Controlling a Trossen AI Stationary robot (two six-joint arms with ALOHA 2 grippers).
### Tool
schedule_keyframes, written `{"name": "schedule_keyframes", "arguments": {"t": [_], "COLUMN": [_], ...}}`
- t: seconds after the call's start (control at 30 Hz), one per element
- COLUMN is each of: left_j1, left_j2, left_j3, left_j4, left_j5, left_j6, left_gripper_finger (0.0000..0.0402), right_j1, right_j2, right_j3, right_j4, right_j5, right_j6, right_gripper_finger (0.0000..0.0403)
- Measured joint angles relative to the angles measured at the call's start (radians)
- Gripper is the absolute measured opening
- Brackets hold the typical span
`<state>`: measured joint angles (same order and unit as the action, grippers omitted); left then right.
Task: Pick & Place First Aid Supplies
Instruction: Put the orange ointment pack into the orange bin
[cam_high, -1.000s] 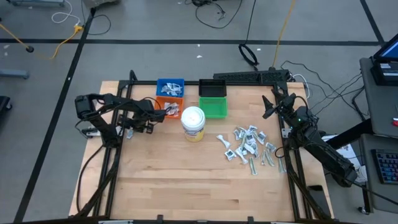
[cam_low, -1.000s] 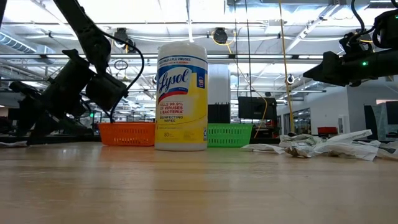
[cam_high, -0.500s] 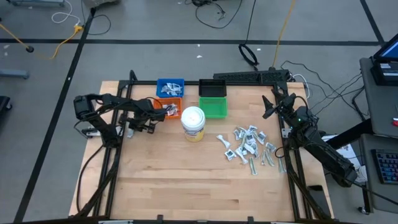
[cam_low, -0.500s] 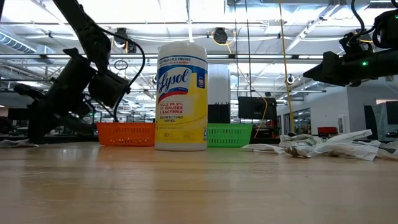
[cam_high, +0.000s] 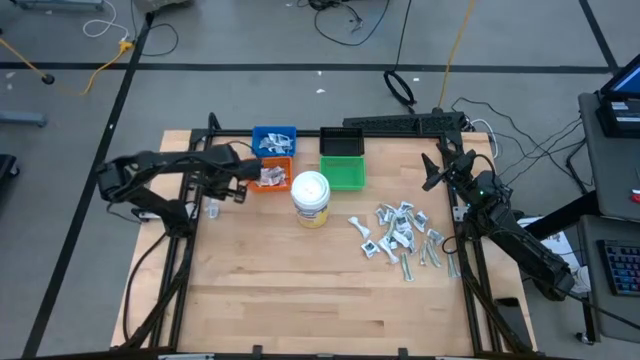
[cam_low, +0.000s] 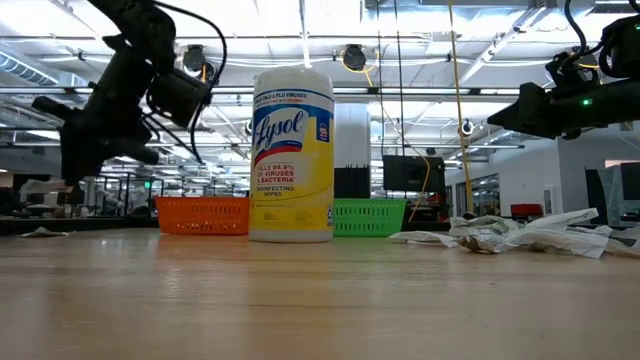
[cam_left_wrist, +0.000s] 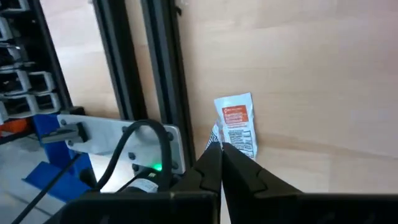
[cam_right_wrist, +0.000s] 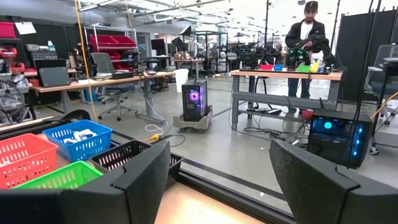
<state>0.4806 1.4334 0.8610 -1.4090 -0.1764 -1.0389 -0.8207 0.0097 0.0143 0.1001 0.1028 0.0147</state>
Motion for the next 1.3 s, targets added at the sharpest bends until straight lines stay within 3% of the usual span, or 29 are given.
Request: {"name": "schedule_keyframes", "arguments": {"t": [0.27,0.5,0.77,1.0,1.3], "left_j1": [0.073,0.112,0.122,0.127,0.111], "left_j2": [0.048,0.2,0.379,0.51,0.6], "left_j3": [0.175,0.406,0.639,0.771,0.783], "left_j4": [0.004,0.004,0.005,0.015,0.094], "left_j5": [0.079,0.175,0.177,0.198,0.239], "left_j6": [0.239,0.63,1.003,1.191,1.283], "left_gripper_finger": [0.0003,0.0002,0.0002,0.0001,0.0001], "right_j1": [0.0,0.0,0.0,0.0,0.0], "right_j2": [0.0,0.0,0.0,0.0,0.0], "right_j3": [0.0,0.0,0.0,0.0,0.0], "right_j4": [0.0,0.0,0.0,0.0,0.0], "right_j5": [0.0,0.0,0.0,0.0,0.0], "right_j6": [0.0,0.0,0.0,0.0,0.0], "right_gripper_finger": [0.0272,0.027,0.0271,0.0273,0.0272]}}
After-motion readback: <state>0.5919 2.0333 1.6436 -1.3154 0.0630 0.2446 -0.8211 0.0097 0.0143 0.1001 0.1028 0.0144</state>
